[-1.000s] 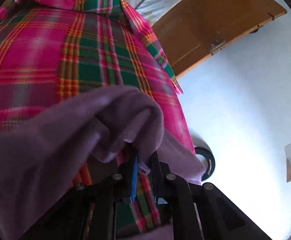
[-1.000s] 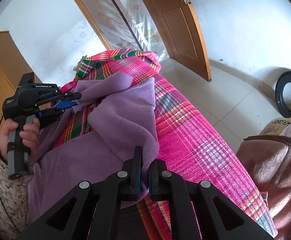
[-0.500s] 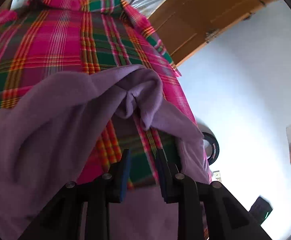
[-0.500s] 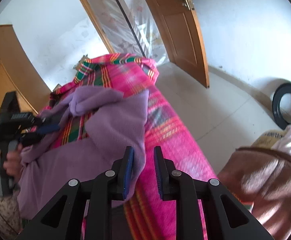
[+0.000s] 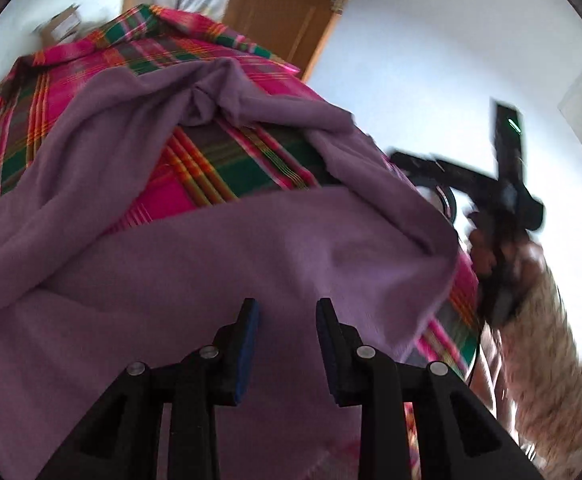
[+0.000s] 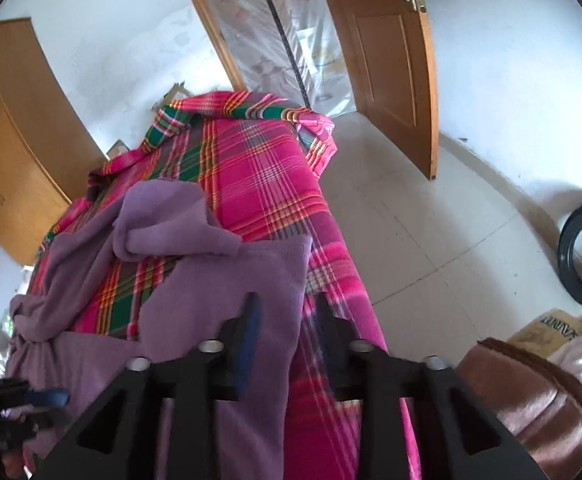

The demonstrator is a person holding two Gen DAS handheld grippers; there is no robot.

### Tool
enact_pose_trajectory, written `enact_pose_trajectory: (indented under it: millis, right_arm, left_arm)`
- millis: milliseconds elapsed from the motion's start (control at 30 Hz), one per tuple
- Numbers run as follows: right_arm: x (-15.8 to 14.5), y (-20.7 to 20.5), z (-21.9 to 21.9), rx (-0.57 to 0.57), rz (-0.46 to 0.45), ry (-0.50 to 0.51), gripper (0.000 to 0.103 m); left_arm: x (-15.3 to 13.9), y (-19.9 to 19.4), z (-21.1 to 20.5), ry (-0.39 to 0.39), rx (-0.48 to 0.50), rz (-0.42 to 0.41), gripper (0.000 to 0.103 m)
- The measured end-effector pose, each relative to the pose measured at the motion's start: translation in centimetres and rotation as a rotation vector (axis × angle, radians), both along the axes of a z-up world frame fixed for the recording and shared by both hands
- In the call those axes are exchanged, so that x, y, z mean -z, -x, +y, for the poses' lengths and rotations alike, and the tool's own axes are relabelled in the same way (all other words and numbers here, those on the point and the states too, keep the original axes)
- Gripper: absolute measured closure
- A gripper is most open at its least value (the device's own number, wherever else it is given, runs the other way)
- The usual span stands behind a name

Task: Fold clothes

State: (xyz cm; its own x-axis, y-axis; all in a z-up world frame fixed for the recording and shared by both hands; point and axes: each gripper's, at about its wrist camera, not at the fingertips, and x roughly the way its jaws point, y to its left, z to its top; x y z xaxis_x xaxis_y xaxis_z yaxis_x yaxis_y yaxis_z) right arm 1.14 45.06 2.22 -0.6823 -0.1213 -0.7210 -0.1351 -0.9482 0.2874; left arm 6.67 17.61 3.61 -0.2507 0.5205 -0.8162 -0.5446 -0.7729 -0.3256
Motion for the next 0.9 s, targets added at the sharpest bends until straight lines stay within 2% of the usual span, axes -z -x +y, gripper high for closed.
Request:
enact_pose_trajectory:
  millis: [200, 333, 400, 433, 467, 567, 900]
  right_arm:
    - [0.7, 2.2, -0.4, -0.023, -0.020, -0.023, 0.058]
    - [0.8, 2.8, -0.9, -0.048, -0.014, -0.009, 0.058]
    - [0.9, 2.9, -1.1, -0.056, -0.016, -0.010, 0.075]
    - [1.0, 2.9, -1.2, -0.052, -0.019, -0.019, 0.090]
    - [1.0, 2.8, -1.1, -0.047, -0.018, -0.020, 0.095]
    - [0.7, 2.2, -0.2, -0.028, 0.006, 0.011, 0.100]
    - [-2.5, -2.8, 3.6, 0.121, 0.125, 0.033, 0.100]
  left_arm:
    - [0.3, -2.3, -1.1, 0.036, 0.024, 0.011, 0.070]
    - [0.9, -2.9, -1.1, 0.023, 0.021, -0.021, 0.070]
    - [1.3, -2.8, -1.2, 0.011, 0.010, -0.027, 0.070]
    - [1.3, -2.8, -1.3, 0.004, 0.002, -0.033, 0.070]
    - [1.3, -2.8, -1.4, -0.002, -0.005, -0.039, 0.070]
    - [1.4, -2.9, -1.4, -0.006, -0.012, -0.041, 0.070]
    - [1.6, -3.2, -1.5, -0.002, -0.031, -0.033, 0.070]
